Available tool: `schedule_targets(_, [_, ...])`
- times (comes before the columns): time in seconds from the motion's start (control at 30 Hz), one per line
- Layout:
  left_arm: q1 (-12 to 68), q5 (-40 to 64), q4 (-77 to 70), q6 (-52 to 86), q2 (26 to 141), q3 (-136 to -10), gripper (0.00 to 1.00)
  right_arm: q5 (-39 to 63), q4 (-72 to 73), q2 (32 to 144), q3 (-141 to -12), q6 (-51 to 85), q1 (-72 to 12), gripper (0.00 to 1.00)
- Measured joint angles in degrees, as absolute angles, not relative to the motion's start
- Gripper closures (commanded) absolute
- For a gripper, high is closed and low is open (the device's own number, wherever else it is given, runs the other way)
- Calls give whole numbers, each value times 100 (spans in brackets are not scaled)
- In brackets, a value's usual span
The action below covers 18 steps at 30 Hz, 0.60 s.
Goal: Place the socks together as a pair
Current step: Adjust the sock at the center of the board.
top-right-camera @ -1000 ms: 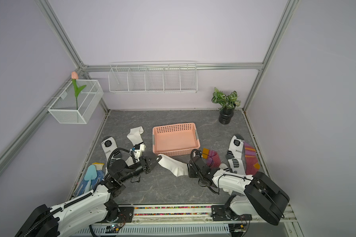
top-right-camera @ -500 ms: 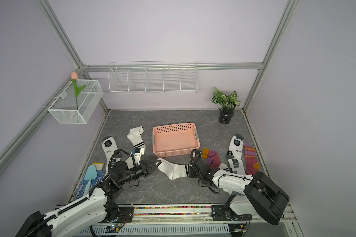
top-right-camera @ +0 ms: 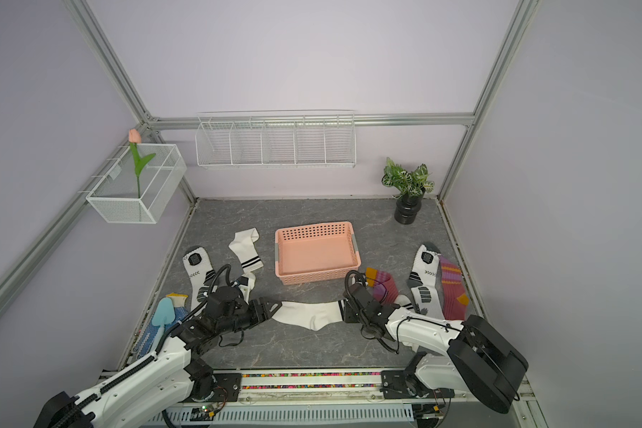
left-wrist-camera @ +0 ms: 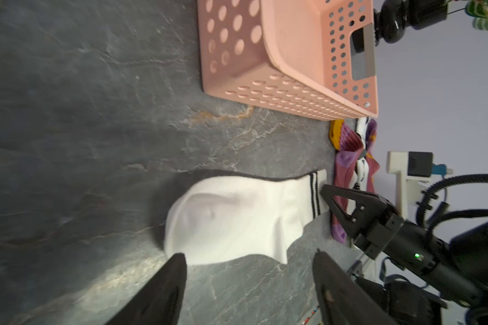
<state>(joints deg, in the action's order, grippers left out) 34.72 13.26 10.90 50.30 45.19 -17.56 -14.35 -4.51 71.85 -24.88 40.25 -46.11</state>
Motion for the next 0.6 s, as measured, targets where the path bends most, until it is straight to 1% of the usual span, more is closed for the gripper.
schedule_targets(0.13, [3448,742,1525,4952,4466,-1920,25,-1426,-683,7002,-2508,3927,-4611,80])
schedule_targets(0.3, [3448,436,1949,4893,4482,-2189,25,-1402,-1087,6571,-2738,3756,-4611,78])
schedule_targets(0.6, [3428,-357,2869,4908,4794,-3448,24,-1621,-1756,5673,-3229,3450,-4611,77])
